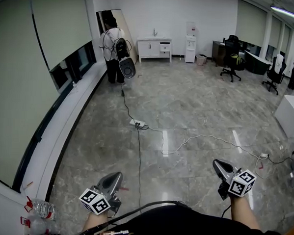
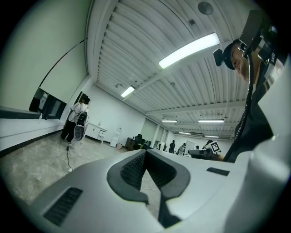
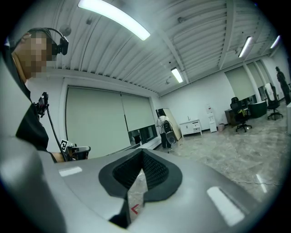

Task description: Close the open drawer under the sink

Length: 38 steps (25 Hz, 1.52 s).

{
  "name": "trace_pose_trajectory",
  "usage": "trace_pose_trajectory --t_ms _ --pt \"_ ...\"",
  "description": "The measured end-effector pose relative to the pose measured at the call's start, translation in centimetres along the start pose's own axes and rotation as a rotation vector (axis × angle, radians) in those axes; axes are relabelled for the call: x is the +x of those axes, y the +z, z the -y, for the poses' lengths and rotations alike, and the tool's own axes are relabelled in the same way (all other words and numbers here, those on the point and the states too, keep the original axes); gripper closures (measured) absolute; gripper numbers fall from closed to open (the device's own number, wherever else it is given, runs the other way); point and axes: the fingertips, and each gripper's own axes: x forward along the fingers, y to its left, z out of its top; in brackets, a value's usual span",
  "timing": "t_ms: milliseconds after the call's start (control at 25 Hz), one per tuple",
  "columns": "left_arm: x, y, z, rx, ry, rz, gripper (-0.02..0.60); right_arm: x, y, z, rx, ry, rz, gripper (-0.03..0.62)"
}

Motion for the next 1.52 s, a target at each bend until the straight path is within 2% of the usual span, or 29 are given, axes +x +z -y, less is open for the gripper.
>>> trace_pose_trajectory --t_ms 320,480,640,880,1200,1360,1520 --pt "9.7 0.9 -0.2 0.019 0.071 0.028 0.584 4.2 2.7 11.0 0.008 0.080 0.010 0.592" --pt "16.4 2.0 1.4 0.050 0.077 0.046 0.584 5.4 6.1 17.3 -0.020 0.112 0.017 0.592" --pt "22.6 2.9 2.2 0.049 0.074 0.066 0.584 6.6 8.5 22.6 -0.038 0.131 0.023 0.592" --pt "29.0 2.5 1.6 0.052 0.061 0.021 0.584 7.9 8.5 27.8 -0.030 0.112 0.004 0.592" --pt "36.1 2.1 -3.5 0.021 -0.015 0.011 0.584 12.4 8.9 32.0 -0.037 0.053 -0.020 0.592" --pt "38.5 3.1 -8.7 -0.001 -0.059 0.017 0.584 16.4 9.9 32.7 -0.055 -0.003 -0.017 0.592" --pt "40.4 6.0 -15.1 0.001 -0.104 0.013 0.583 22.9 11.8 32.1 -0.032 -0.036 0.016 0.592"
